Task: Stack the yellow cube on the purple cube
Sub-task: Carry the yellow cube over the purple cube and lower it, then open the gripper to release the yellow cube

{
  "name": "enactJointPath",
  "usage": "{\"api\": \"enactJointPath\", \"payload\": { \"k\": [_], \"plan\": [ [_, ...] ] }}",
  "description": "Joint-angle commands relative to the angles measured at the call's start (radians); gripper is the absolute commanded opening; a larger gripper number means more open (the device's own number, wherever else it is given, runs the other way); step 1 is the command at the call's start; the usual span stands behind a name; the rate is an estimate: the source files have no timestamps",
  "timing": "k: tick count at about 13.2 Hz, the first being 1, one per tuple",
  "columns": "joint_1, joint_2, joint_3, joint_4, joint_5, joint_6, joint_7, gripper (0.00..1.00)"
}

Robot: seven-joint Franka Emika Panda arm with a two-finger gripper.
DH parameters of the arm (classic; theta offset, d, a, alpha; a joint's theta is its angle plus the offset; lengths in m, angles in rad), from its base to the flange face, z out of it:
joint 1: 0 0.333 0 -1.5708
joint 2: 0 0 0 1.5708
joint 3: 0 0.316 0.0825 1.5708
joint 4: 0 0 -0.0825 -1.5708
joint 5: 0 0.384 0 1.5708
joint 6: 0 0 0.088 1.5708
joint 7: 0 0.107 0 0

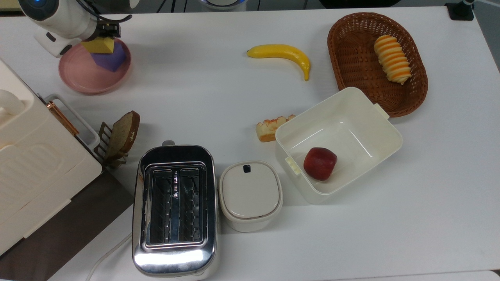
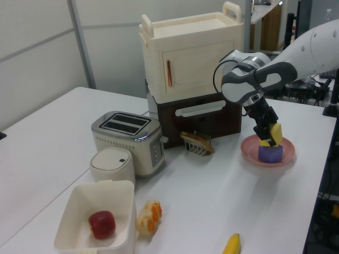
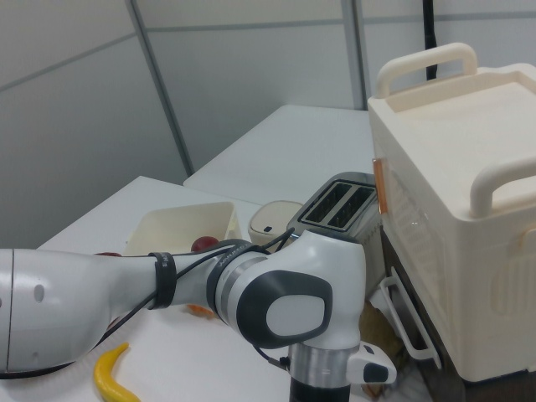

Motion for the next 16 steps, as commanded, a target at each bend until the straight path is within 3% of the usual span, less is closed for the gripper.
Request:
{"api": "enactJointPath", "payload": {
  "k": [1,5,10,12,14,16],
  "plan": [
    [0.008,-0.026,-0.001,-0.024,-0.017,-0.012,-0.002,1.00],
    [0.008,-0.037,-0.001,-0.016,-0.017,-0.018,-0.002,1.00],
    [0.006,-0.172,-0.001,0.042,0.022,-0.044,-0.001,1.00],
    [0.008,-0.209,-0.001,0.082,0.108,-0.044,0.001,1.00],
    [0.009,-0.236,0.003,0.119,0.273,-0.065,0.042,1.00],
    [0.029,-0.252,0.022,0.120,0.340,-0.064,0.126,1.00]
  ]
}}
